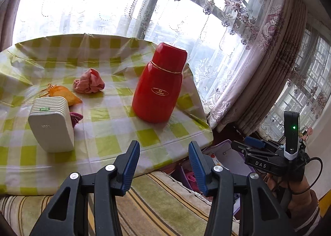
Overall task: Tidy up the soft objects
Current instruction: 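Withdraw both open tools from the box back over the table, then grasp the salmon-pink cloth with the right tool while the left tool grasps the orange sponge bag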
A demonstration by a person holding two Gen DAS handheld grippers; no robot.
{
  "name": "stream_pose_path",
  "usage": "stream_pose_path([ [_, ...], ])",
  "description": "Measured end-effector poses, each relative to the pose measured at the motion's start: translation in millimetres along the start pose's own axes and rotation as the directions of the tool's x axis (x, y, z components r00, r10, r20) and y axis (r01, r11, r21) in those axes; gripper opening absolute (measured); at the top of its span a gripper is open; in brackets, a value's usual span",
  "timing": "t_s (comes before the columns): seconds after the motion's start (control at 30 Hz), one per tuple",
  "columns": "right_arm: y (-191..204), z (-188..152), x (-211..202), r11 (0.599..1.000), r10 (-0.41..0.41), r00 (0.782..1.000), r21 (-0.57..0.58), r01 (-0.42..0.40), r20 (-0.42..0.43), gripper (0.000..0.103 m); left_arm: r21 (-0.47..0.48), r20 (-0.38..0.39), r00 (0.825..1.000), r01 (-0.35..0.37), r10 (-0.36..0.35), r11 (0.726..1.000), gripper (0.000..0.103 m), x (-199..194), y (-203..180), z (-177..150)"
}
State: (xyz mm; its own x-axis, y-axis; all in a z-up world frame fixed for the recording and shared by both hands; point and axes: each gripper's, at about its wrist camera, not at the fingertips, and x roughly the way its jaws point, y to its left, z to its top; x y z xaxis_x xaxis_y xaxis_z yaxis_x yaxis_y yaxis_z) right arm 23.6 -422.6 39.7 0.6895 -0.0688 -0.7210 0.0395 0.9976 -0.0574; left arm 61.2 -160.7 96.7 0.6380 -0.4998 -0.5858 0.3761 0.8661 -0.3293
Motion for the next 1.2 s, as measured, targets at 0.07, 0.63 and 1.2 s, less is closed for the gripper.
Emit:
stream_pose_path([
  [0.07, 10, 3, 2, 1.000, 0.011, 1.000, -0.023, -0.012, -0.003, 0.063, -0.024, 0.020, 0.999, -0.027, 0.027, 0.999, 0.050, -10, 16, 3],
  [0.63, 117, 39, 19, 0.958, 0.156, 0.988, -0.244, -0.154, -0.011, 0.064, -0.160, 0.077, 0.970, -0.217, 0.231, 0.963, 0.050, -54, 144, 17],
  [1.2, 204, 129, 42, 0.893, 0.287, 0.955, -0.383, -0.237, 0.078, 0.074, -0.211, 0.011, 0.970, -0.236, 0.243, 0.949, 0.050, -35, 245, 77],
])
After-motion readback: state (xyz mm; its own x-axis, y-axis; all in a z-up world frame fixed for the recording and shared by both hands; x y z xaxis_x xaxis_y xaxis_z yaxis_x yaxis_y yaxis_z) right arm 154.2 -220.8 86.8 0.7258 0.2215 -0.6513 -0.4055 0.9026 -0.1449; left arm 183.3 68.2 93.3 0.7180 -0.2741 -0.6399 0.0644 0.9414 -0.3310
